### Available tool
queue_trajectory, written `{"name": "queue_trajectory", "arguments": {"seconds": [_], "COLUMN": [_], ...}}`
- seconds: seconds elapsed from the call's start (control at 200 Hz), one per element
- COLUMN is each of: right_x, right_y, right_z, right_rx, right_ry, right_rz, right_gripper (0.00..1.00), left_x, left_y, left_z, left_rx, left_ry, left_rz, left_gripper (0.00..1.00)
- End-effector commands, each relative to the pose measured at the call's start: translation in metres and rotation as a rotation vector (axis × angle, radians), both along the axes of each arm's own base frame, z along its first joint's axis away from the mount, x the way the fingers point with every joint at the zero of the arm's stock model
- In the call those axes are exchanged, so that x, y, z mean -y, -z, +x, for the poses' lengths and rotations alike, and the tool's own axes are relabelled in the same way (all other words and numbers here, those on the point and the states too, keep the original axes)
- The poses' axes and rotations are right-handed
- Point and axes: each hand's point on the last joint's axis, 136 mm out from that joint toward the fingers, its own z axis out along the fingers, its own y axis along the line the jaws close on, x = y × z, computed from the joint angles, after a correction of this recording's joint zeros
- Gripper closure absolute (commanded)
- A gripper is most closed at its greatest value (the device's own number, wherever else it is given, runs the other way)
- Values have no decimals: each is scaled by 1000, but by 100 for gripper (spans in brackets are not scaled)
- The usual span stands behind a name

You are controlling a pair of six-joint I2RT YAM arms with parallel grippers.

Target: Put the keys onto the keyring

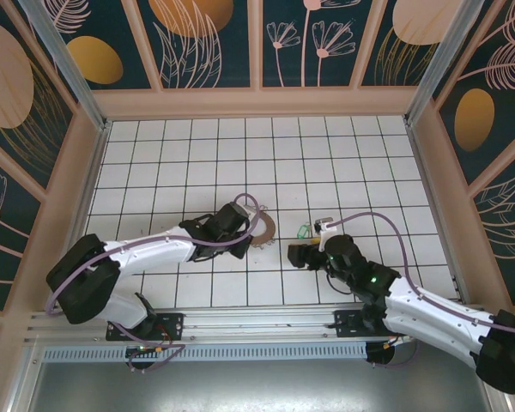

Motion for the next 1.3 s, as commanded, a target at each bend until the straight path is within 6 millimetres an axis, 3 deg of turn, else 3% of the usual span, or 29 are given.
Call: {"name": "queue_trajectory", "arguments": {"seconds": [0.0, 0.29, 0.666, 0.916, 1.296], "right_x": [-1, -29, -73, -90, -99], "right_y": [-24, -77, -137, -136, -133], "right_z": [5, -2, -32, -32, -51], "right_rx": [70, 236, 452, 496, 535], "right_ry": [-3, -186, -529, -596, -702], "right_rz": [21, 90, 60, 75, 157], "right_gripper": [19, 33, 49, 56, 57], "left_x": [-1, 6, 11, 19, 28], "left_y": [-35, -89, -144, -153, -175], "left_z": [2, -17, -40, -51, -71], "left_rx": [87, 161, 310, 316, 342], "left_ry": [56, 206, 359, 426, 536], "left_rz": [6, -115, -275, -342, -464], "left_gripper": [100, 100, 100, 100, 100]}}
